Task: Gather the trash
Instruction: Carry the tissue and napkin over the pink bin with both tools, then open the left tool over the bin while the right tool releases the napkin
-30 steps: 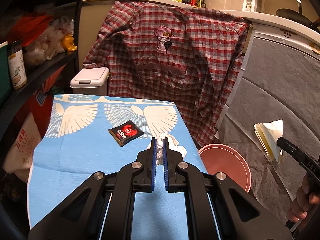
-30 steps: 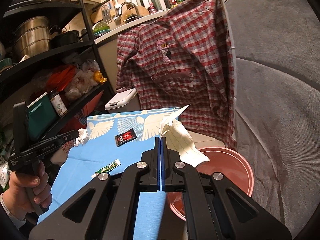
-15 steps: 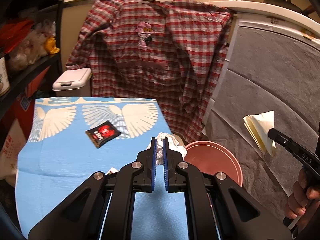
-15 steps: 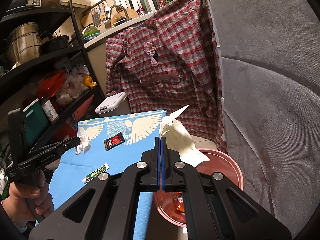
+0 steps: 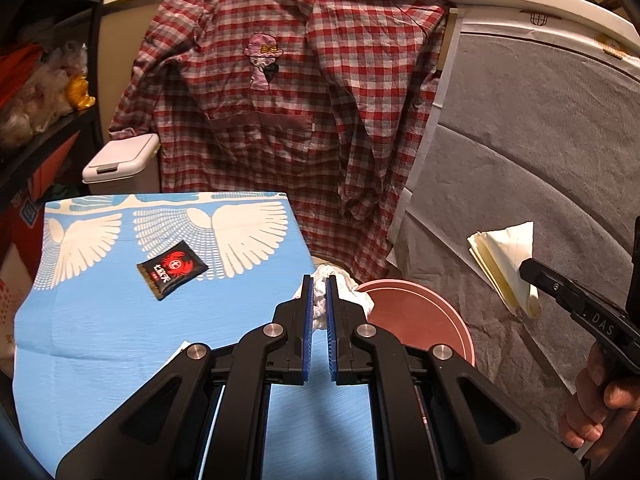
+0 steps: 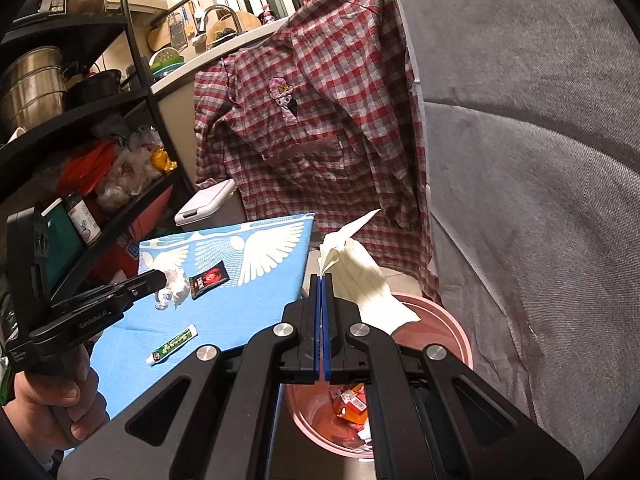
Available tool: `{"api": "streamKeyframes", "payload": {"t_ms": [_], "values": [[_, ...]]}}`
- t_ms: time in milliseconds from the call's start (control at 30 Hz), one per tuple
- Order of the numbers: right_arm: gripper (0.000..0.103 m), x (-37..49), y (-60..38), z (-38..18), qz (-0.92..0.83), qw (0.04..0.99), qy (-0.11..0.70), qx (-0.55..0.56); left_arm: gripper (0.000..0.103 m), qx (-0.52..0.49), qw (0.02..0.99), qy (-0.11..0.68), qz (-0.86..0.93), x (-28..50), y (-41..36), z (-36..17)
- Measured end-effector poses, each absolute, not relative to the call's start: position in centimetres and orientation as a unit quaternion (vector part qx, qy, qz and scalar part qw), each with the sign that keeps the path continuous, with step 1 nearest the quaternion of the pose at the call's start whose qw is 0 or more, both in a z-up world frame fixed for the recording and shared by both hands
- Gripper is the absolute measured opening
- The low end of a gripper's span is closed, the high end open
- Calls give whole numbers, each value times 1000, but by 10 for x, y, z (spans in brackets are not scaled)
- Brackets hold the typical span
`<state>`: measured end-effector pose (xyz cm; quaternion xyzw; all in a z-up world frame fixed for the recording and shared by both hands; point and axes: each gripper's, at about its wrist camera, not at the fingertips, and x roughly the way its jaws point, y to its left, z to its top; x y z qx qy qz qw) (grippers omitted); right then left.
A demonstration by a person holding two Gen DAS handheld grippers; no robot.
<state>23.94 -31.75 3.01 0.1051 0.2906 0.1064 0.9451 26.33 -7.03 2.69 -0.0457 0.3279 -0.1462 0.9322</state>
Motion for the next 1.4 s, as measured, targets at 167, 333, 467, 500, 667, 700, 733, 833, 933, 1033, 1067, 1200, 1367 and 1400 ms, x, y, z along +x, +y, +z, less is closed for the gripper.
{"api": "streamKeyframes", "payload": {"t_ms": [167, 333, 467, 500, 667, 700, 733, 833, 933, 1033, 1067, 1200, 1367, 1400], "values": [[1, 242, -325, 27, 98, 943, 298, 108, 6, -40, 929, 334, -154, 267, -83, 21], [1, 246, -331, 21, 91, 940, 311, 110, 6, -35, 923, 346, -167, 271, -97, 14], [1, 248, -332, 18, 87, 938, 317, 109, 6, -35, 918, 353, -178, 272, -110, 10], [1, 248, -333, 18, 87, 938, 319, 110, 6, -35, 917, 354, -180, 271, -113, 9], [1, 250, -336, 15, 84, 936, 323, 114, 6, -30, 912, 361, -192, 273, -131, 4], [1, 250, -336, 15, 84, 936, 323, 115, 6, -29, 912, 361, -194, 274, -133, 3], [1, 251, -337, 15, 84, 936, 323, 115, 6, -29, 911, 363, -196, 275, -136, 2], [1, 251, -337, 15, 83, 936, 323, 114, 6, -27, 908, 367, -201, 277, -142, -1], [5, 252, -337, 14, 80, 935, 327, 115, 7, -28, 903, 374, -209, 280, -147, -3], [20, 256, -338, 8, 76, 930, 339, 118, 26, -32, 901, 379, -211, 280, -149, -4], [25, 256, -339, 8, 74, 930, 339, 118, 31, -32, 902, 376, -211, 279, -148, -3], [29, 255, -338, 9, 73, 931, 336, 118, 31, -31, 903, 374, -208, 278, -140, -1], [29, 253, -333, 11, 76, 933, 331, 116, 31, -30, 909, 367, -196, 274, -117, 3], [29, 253, -332, 11, 77, 933, 331, 116, 31, -31, 910, 365, -193, 273, -111, 5]]}}
